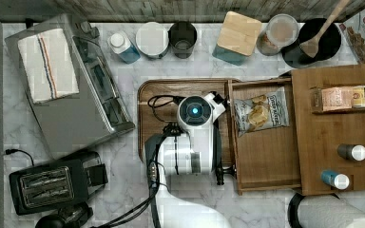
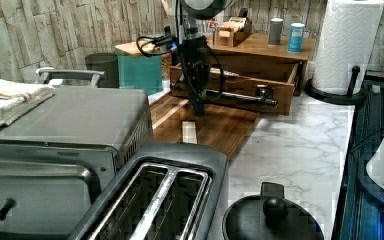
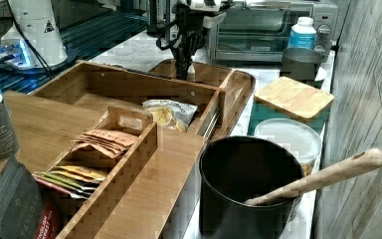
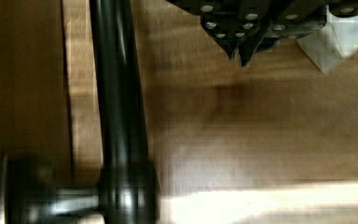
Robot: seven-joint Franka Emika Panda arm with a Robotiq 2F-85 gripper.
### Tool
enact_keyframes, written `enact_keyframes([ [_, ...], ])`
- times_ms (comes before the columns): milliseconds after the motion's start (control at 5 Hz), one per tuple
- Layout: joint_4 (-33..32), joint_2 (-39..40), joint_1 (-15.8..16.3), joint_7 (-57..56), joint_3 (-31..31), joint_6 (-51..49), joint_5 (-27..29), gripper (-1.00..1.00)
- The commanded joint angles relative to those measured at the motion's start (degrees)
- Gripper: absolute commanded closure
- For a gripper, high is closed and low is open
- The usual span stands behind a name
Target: Close the drawer.
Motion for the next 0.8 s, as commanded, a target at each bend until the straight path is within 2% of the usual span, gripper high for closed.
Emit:
enact_keyframes([
  [200,-4.4,-4.6,-3.3,-13.3,-2.6,1.8,0.7,1.0],
  [400,-4.7,-6.1,-4.7,-17.8,-3.5,3.7,0.9,1.0],
  [600,-2.8,-7.2,-7.2,-24.0,-4.8,4.7,2.9,1.0],
  [800,1.0,-7.2,-9.8,-28.2,-5.9,1.6,3.9,1.0],
])
